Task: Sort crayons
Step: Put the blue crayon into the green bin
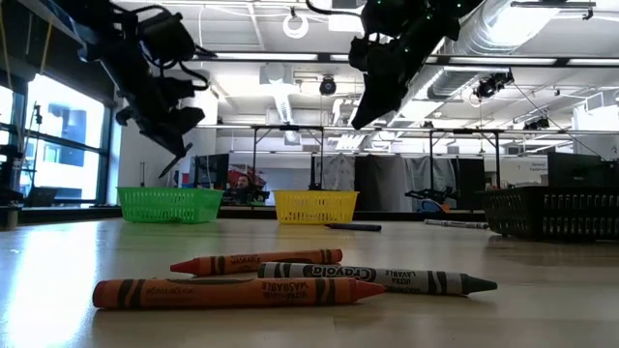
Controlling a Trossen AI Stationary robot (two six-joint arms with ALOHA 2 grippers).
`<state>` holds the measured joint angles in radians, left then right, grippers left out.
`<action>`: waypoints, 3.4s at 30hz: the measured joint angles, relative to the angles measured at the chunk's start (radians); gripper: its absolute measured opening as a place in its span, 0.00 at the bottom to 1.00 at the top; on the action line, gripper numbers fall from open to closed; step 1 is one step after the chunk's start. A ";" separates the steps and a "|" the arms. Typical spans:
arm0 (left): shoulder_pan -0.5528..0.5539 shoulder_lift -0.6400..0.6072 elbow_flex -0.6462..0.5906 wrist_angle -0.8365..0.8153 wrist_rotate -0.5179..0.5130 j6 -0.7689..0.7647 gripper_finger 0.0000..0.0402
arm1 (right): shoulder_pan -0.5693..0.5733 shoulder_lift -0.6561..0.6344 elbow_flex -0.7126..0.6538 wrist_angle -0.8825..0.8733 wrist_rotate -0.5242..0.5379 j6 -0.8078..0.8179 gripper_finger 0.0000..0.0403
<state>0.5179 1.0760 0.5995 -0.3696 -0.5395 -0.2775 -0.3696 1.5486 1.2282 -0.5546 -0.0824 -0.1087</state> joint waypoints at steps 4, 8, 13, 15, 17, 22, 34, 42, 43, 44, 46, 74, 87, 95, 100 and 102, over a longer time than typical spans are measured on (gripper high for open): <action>0.021 0.000 -0.016 0.022 0.016 0.000 0.00 | -0.001 0.000 0.000 0.000 0.001 0.006 0.21; 0.026 0.000 -0.017 0.041 0.014 0.001 0.01 | -0.001 0.000 0.000 0.000 0.001 0.007 0.21; 0.025 0.000 -0.017 0.057 0.014 0.019 0.07 | -0.001 0.000 0.000 -0.001 0.001 0.006 0.21; 0.025 0.000 -0.017 0.057 0.014 0.020 0.09 | -0.001 0.000 0.000 -0.001 0.001 0.006 0.21; 0.025 0.000 -0.017 0.055 0.014 0.020 0.12 | -0.002 0.000 0.000 -0.001 0.001 0.005 0.21; 0.025 0.000 -0.017 0.055 0.014 0.020 0.18 | -0.002 0.000 0.000 -0.003 0.001 0.005 0.21; -0.034 0.000 -0.016 0.229 0.460 0.155 0.22 | 0.002 0.000 0.000 -0.092 0.001 0.084 0.21; -0.143 0.014 -0.015 0.294 0.532 0.175 0.22 | 0.033 0.003 0.000 -0.127 0.001 0.142 0.21; -0.156 0.019 -0.015 0.294 0.532 0.180 0.22 | 0.039 0.004 0.000 -0.136 0.003 0.155 0.21; -0.169 0.026 -0.015 0.299 0.532 0.193 0.22 | 0.045 0.004 0.000 -0.142 0.009 0.161 0.21; -0.198 0.047 -0.015 0.327 0.532 0.224 0.22 | 0.061 0.004 0.000 -0.146 0.039 0.184 0.21; -0.337 -0.010 -0.016 0.240 0.424 0.123 0.22 | 0.150 0.301 0.000 -0.047 0.139 0.399 0.21; -0.372 -0.163 -0.016 0.145 0.424 0.141 0.22 | 0.183 0.351 0.000 -0.007 0.134 0.503 0.21; -0.378 -0.230 -0.016 0.099 0.422 0.150 0.22 | 0.202 0.366 0.000 0.013 0.191 0.520 0.21; -0.378 -0.247 -0.016 0.095 0.423 0.151 0.22 | 0.202 0.413 0.001 0.028 0.190 0.520 0.21; -0.378 -0.246 -0.016 0.092 0.423 0.151 0.22 | 0.202 0.422 0.003 0.032 0.192 0.522 0.21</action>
<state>0.1398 0.8299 0.5836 -0.2777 -0.1169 -0.1268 -0.1673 1.9709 1.2308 -0.5230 0.1099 0.4130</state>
